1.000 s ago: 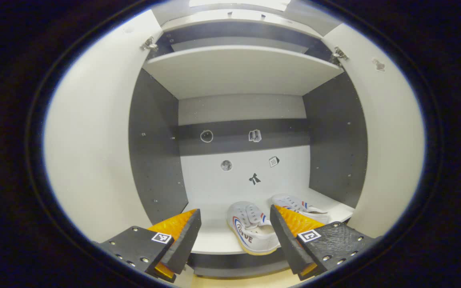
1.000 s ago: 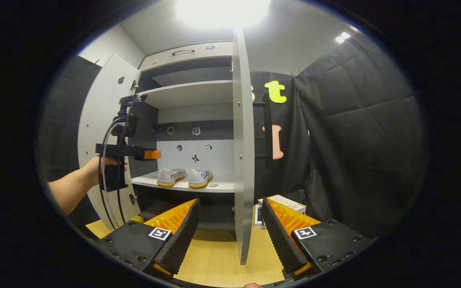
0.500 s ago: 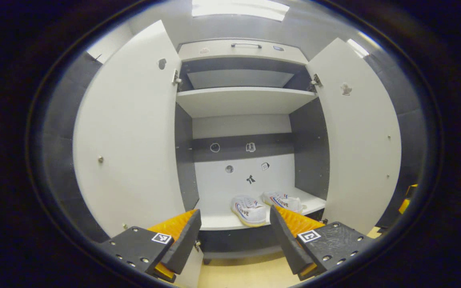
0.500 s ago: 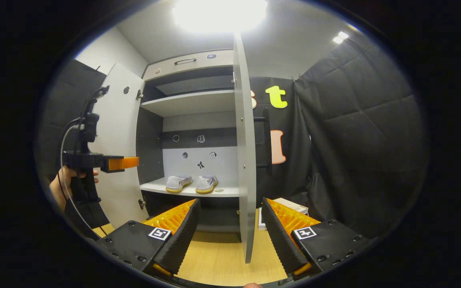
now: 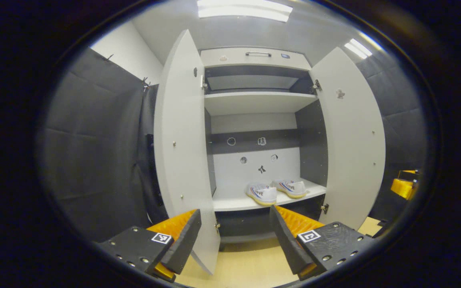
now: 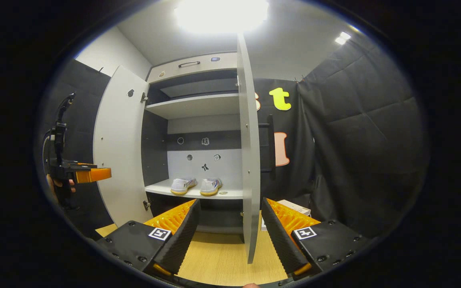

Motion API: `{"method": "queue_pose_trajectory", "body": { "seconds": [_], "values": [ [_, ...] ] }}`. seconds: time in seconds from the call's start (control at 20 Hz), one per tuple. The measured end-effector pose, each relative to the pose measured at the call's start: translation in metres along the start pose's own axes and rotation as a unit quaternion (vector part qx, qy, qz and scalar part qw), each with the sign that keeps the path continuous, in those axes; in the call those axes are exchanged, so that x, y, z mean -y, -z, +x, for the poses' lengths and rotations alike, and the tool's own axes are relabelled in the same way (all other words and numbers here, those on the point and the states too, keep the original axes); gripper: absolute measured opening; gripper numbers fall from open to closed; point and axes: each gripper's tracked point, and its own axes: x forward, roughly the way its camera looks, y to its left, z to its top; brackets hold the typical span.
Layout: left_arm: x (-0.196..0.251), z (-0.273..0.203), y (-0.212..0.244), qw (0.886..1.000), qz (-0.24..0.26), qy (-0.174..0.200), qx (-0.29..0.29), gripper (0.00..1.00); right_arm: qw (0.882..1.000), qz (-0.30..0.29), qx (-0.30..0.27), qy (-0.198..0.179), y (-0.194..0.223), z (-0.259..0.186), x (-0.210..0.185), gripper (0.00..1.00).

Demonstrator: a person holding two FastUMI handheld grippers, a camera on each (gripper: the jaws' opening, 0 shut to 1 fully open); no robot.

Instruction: Grab one shoe with the right hand and put it into the shoe cabinet, grab the other shoe with the left hand and put it into the shoe cabinet; then close the right door with the right hand and the left door with the left hand.

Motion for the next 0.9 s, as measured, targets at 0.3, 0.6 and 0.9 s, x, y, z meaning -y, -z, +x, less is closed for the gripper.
{"method": "queue_pose_trajectory", "body": {
  "seconds": [0.3,0.6,0.9],
  "values": [
    [-0.023,-0.021,0.008,1.0,-0.01,-0.02,-0.005,0.89,0.999,-0.011,0.006,0.044,-0.016,0.015,0.034,0.95],
    [-0.039,-0.032,0.015,0.999,-0.015,-0.035,-0.012,1.0,0.99,-0.018,0.031,0.136,-0.048,0.033,0.095,0.92],
    [-0.06,-0.043,0.014,0.998,-0.017,-0.057,-0.008,0.92,0.975,-0.008,0.025,0.222,-0.054,0.059,0.139,0.97]
  ]
}}
